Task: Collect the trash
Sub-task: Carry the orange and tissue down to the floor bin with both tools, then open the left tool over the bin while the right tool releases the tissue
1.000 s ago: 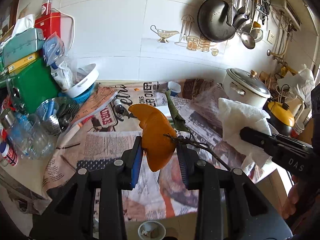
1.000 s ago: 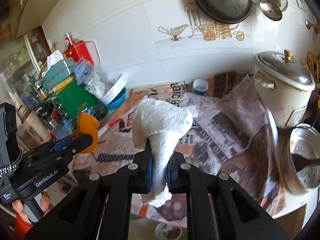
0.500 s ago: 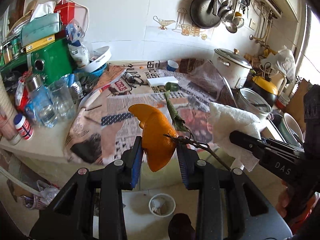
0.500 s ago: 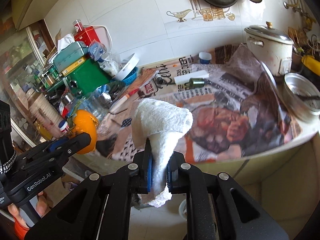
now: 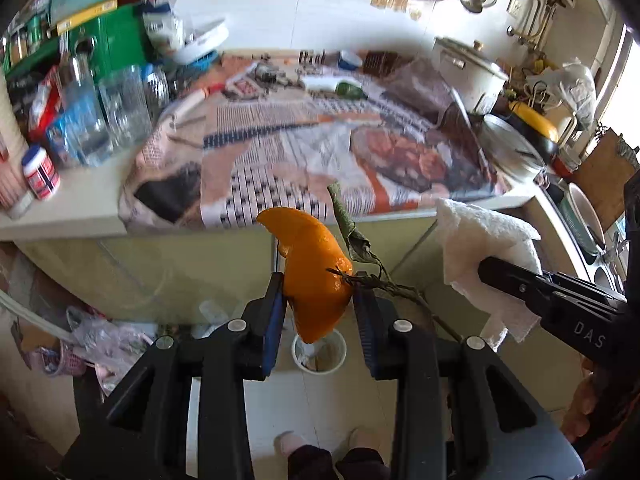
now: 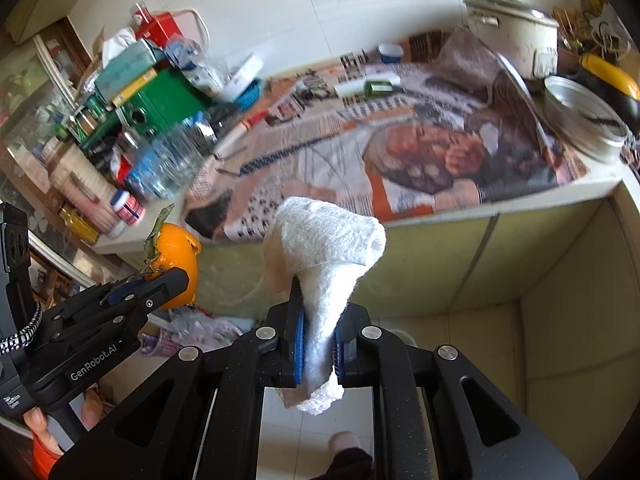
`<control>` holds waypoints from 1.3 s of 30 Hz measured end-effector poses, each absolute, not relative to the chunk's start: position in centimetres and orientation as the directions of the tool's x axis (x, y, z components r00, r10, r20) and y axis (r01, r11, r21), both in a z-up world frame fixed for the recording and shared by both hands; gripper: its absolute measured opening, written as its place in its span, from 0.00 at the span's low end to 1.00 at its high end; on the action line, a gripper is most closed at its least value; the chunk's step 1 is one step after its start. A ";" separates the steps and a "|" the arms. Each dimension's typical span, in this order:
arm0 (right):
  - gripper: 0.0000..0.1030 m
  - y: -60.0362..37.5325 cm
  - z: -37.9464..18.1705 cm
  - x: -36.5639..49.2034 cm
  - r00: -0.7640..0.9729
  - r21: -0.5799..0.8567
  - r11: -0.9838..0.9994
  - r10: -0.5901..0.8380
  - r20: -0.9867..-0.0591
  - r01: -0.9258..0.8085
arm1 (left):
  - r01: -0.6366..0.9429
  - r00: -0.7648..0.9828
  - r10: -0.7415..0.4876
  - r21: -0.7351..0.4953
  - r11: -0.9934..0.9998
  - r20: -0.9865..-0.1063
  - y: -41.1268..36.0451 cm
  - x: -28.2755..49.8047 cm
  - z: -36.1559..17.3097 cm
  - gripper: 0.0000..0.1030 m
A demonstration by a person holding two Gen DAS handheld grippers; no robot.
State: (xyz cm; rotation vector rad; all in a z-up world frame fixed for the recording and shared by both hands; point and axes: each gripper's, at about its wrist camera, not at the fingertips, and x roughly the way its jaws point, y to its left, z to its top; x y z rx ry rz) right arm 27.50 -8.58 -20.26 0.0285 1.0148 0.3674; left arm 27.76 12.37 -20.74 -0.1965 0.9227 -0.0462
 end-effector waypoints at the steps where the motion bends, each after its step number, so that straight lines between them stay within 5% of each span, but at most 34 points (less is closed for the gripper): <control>1: 0.10 -9.0 -21.2 27.4 0.459 0.189 0.941 0.304 -0.835 -0.280 | -0.049 0.587 -0.129 -0.194 0.980 -0.800 12.1 27.8 -21.9 0.32; 33: 0.13 -12.9 -57.9 35.7 0.105 0.155 0.941 0.194 -0.975 -0.301 | -0.319 0.297 -0.095 -0.192 0.928 -0.950 11.2 31.3 -58.8 0.32; 39: 0.31 -12.0 -61.5 36.9 0.055 0.109 0.929 0.136 -0.989 -0.354 | -0.321 0.270 -0.099 -0.187 0.928 -0.958 10.4 32.9 -61.8 0.32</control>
